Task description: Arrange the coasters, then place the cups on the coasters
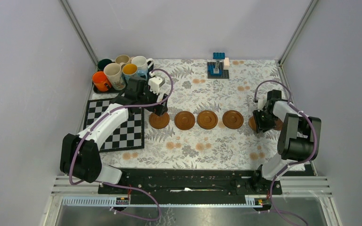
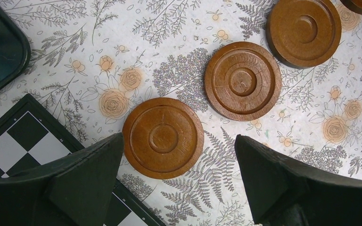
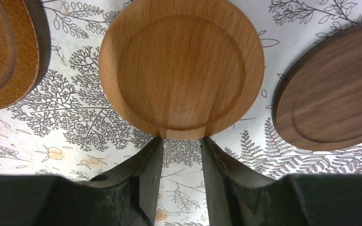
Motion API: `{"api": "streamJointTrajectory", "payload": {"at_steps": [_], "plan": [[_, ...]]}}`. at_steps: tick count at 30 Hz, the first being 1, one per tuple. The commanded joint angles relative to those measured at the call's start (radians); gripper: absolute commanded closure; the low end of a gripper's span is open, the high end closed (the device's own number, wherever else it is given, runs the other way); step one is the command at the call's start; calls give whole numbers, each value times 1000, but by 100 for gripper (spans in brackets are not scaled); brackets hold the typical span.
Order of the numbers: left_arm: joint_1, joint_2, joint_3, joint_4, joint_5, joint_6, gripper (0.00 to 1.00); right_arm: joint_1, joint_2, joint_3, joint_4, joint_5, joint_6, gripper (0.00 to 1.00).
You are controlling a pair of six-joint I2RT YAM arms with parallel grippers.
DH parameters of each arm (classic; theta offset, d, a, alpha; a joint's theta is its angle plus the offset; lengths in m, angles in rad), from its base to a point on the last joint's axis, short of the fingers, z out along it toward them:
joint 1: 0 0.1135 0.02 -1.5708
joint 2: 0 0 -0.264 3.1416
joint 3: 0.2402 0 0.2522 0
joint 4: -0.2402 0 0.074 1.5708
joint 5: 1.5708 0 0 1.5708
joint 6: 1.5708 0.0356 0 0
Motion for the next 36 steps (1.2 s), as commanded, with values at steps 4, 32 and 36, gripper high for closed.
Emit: {"api": "streamJointTrajectory", "payload": {"at_steps": [4,32,36], "plan": [[14,24,46,49,-12,-36,1,14,20,21,27,-7,13,57],[111,694,640,97,-410,-70,21,14,-119,312,-232,-190,91,39],[128,772,702,96,-397,-66,28,14,-126,331,-242,-185,98,39]]}}
